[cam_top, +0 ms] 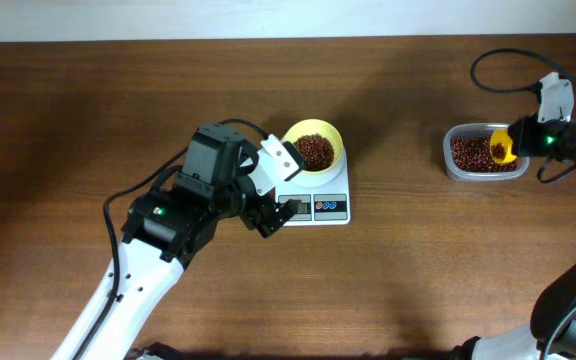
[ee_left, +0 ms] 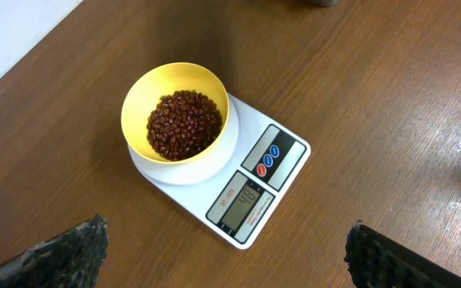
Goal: Scoop item into bowl and weigh 50g on scale
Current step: 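Dip the scoop into the tub with the right gripper to scoop beans, then carry the filled scoop with the right gripper over the yellow bowl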
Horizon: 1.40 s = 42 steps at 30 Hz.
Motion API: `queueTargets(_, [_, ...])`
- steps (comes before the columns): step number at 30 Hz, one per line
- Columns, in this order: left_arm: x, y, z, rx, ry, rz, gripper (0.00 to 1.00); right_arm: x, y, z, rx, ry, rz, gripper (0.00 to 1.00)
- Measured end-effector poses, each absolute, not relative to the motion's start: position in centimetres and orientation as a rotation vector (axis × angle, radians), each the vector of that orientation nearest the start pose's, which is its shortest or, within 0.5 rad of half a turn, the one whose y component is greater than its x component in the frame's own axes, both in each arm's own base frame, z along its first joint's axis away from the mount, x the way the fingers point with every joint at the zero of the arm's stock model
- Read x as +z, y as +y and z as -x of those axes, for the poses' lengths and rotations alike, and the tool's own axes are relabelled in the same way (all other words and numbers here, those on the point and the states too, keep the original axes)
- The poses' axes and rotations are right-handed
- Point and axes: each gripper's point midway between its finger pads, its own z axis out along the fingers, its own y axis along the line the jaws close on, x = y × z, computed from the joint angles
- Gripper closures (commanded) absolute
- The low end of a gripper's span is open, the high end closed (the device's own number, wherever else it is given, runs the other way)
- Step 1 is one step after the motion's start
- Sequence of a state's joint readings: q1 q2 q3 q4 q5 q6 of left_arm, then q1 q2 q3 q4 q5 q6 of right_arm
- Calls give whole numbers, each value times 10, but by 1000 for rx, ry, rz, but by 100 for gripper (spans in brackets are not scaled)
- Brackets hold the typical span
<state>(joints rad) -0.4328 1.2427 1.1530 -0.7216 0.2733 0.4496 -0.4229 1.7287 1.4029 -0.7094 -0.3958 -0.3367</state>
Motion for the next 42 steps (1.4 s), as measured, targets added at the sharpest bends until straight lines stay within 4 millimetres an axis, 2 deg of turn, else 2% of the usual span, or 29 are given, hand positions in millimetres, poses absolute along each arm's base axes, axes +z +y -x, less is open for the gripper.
queueTargets(13, [228, -189, -298, -317, 2081, -1126, 1, 153, -111, -421, 230, 2499, 42, 96])
queueTargets(22, [228, -189, -298, -317, 2081, -1126, 1, 164, -85, -425, 497, 2440, -109, 96])
queueTargets(25, [228, -189, -298, -317, 2081, -1126, 1, 171, -73, -426, 602, 2407, -114, 96])
queueTargets(30, [228, -189, -298, -317, 2081, -1126, 1, 177, -64, -427, 705, 2380, -166, 96])
queueTargets(34, [228, -189, -298, -317, 2081, -1126, 1, 188, -53, -434, 774, 2322, -129, 96])
queueTargets(37, [228, -189, -298, -317, 2081, -1126, 1, 195, -33, -441, 801, 2296, -54, 96])
queueTargets(42, [227, -188, -297, -317, 2082, -1127, 1, 208, 43, -456, 869, 2247, 146, 96])
